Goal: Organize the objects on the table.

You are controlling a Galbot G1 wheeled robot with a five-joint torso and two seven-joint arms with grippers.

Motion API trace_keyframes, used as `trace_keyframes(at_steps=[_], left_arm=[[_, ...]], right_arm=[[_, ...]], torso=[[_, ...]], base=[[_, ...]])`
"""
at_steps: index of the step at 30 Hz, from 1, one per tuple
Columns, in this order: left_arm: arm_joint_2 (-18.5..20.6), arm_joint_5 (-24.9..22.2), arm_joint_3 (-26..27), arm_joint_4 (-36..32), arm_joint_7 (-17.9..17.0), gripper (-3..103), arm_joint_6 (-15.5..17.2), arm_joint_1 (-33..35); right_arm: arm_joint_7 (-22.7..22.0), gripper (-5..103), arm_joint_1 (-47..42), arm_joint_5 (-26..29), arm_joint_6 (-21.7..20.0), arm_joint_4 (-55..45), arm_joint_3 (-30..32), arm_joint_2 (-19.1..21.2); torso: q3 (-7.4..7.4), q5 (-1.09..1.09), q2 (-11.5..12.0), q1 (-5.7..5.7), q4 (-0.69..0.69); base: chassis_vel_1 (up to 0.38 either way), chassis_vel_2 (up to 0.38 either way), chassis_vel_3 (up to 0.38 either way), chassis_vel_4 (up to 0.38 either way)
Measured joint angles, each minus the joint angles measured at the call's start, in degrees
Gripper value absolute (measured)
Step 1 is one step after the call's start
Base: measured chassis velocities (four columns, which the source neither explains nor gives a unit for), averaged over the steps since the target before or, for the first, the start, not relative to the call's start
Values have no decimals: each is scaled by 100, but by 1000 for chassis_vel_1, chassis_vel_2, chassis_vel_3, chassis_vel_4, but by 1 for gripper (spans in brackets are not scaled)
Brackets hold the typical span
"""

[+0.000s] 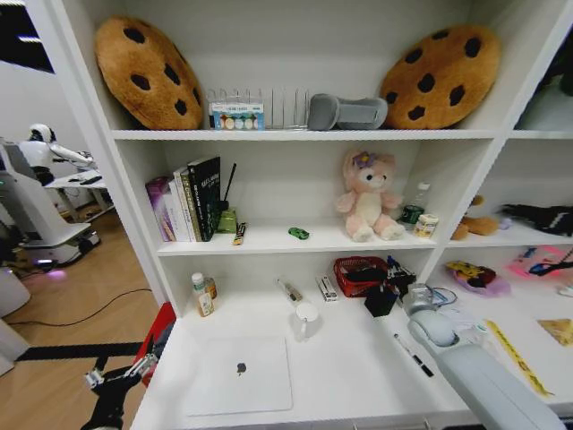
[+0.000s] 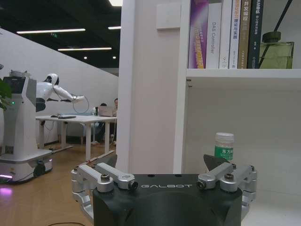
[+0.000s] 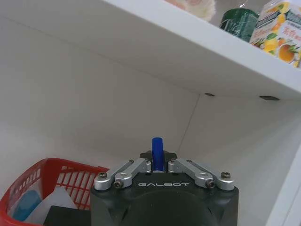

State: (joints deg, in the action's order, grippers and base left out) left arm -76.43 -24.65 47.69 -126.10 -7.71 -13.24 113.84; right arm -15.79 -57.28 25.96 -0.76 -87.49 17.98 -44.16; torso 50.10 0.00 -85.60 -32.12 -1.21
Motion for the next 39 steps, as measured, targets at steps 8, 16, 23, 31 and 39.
trace_keyframes(at_steps=[8,16,23,31,39], left_arm=[[-47,-19,51,65,3,100,-18,28],[-45,-9,23,133,-1,100,-10,-36],[-19,-14,13,139,-16,100,13,-82],[8,-25,-3,123,-42,100,42,-117],[-1,-34,8,41,-25,100,19,-79]], right_arm=[[75,11,252,1,126,230,-385,-158],[100,19,285,3,137,245,-469,-191],[129,40,191,89,100,73,-377,-130],[100,73,-299,177,37,-758,-34,50],[49,97,-1668,231,-138,-2242,617,247]], torso=[[0,0,0,0,-2],[0,0,0,0,-2],[0,0,0,1,-2],[0,-1,0,0,-2],[-1,-1,-1,1,-2]], base=[[0,0,0,0],[0,0,0,0],[0,0,0,0],[0,0,0,0],[0,0,0,0]])
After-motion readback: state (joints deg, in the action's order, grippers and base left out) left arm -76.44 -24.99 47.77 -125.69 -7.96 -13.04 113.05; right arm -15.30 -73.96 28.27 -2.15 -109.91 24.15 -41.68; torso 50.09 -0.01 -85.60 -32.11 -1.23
